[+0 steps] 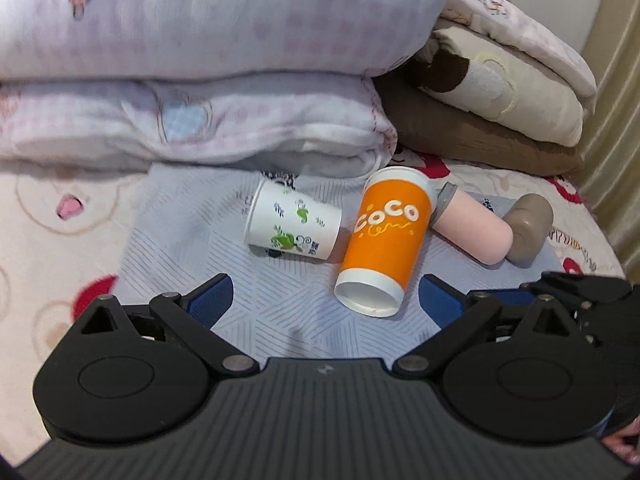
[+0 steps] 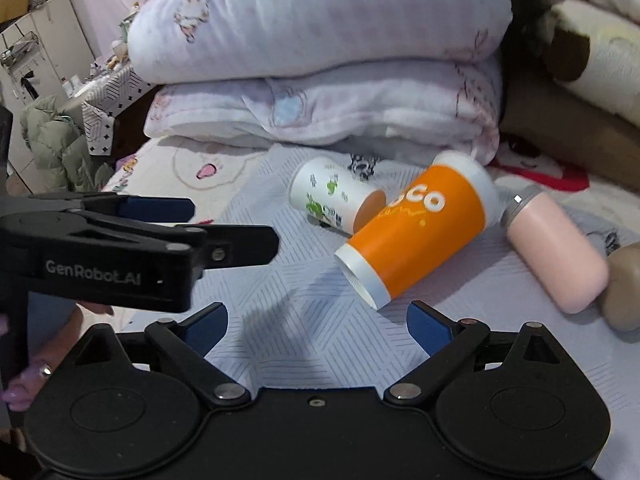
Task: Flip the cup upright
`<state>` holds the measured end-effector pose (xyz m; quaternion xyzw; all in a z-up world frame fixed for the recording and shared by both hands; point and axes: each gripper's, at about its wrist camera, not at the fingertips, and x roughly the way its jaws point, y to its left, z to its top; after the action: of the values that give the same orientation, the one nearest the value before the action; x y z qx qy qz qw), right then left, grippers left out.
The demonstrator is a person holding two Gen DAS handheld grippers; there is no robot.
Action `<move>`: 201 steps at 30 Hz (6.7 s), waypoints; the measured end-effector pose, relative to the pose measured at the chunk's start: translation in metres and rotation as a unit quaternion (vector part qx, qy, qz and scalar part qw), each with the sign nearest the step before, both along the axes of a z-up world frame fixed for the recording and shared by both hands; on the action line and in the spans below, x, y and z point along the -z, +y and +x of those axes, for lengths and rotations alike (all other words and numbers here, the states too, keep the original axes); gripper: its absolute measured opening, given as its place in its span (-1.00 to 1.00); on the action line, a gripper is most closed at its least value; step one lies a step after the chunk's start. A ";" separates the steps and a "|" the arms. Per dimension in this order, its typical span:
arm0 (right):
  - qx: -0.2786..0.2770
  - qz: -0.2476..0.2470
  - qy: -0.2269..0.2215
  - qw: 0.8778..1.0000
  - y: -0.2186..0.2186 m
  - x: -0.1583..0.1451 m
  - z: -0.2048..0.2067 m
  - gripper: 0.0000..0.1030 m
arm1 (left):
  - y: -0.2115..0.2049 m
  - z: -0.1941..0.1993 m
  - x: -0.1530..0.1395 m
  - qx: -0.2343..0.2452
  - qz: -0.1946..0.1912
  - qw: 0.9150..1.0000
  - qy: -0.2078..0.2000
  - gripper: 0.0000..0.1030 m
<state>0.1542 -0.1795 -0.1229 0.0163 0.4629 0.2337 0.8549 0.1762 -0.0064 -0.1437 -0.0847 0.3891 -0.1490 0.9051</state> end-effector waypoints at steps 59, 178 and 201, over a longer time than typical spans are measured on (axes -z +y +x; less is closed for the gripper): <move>0.093 -0.007 -0.011 0.996 -0.007 0.077 0.049 -0.22 | 0.008 0.053 0.078 0.021 -0.218 0.970 0.110 -0.22; 0.036 0.013 0.048 0.998 -0.086 0.043 -0.068 0.47 | -0.085 -0.027 0.042 0.189 -0.174 0.956 0.143 0.32; -0.020 -0.162 -0.267 0.950 -0.039 0.029 -0.099 0.46 | -0.077 -0.060 -0.006 0.178 -0.121 0.975 -0.051 0.31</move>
<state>0.0551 -0.2185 -0.1519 -0.1951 0.2491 0.1685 0.9335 0.1164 -0.0837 -0.1376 -0.1154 0.3306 -0.3581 0.8655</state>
